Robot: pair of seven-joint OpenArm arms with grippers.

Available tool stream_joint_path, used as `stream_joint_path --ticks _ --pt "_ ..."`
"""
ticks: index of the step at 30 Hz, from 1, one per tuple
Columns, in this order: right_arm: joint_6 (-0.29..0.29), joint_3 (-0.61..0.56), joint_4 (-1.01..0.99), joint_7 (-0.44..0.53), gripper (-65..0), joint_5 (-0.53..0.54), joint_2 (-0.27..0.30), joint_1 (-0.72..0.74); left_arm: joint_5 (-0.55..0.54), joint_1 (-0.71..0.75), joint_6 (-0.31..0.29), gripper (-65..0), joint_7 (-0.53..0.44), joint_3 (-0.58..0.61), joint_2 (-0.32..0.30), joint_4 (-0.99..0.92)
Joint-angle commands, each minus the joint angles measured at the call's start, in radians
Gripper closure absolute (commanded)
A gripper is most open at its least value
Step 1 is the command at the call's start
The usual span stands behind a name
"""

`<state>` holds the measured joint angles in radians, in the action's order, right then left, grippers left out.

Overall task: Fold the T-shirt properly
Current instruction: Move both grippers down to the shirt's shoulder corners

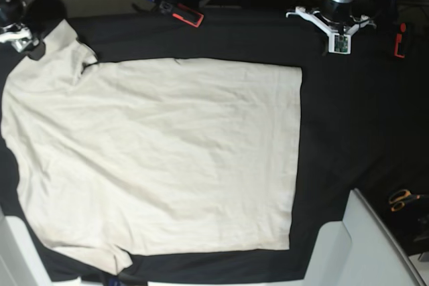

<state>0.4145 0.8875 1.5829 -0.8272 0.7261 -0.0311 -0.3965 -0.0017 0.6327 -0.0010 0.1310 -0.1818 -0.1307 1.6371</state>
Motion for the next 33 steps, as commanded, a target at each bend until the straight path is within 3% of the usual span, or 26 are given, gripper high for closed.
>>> stream_joint_path --ticks 1,8,12,23,25,29,33 --pt "0.010 0.012 -0.011 -0.007 -43.2 0.013 0.007 0.000 0.001 0.009 0.006 0.0 -0.020 -0.003 -0.005 0.005" --pt "0.010 0.008 -0.117 -0.016 -43.2 0.013 0.009 0.011 0.001 0.009 0.006 0.0 -0.021 -0.003 -0.001 0.004" --pt "0.011 -0.017 -0.174 -0.014 -43.2 0.013 0.040 0.024 0.001 0.009 0.006 0.0 -0.021 -0.003 -0.001 0.004" --pt "0.011 -0.104 -0.184 -0.014 -42.8 0.019 0.043 0.029 0.001 0.009 0.006 0.0 -0.021 -0.003 -0.001 0.002" --pt "0.011 -0.104 -0.184 -0.019 -37.8 0.019 0.041 0.035 0.001 0.009 0.006 0.0 -0.021 -0.003 -0.001 0.002" --pt "0.011 -0.104 -0.184 -0.021 -22.1 0.019 0.041 0.040 0.001 0.009 0.006 0.0 -0.021 -0.003 -0.001 0.002" --pt "0.011 -0.106 -0.184 -0.021 -13.1 0.019 0.041 0.043 0.001 0.006 0.006 0.0 -0.021 -0.003 -0.001 0.002"
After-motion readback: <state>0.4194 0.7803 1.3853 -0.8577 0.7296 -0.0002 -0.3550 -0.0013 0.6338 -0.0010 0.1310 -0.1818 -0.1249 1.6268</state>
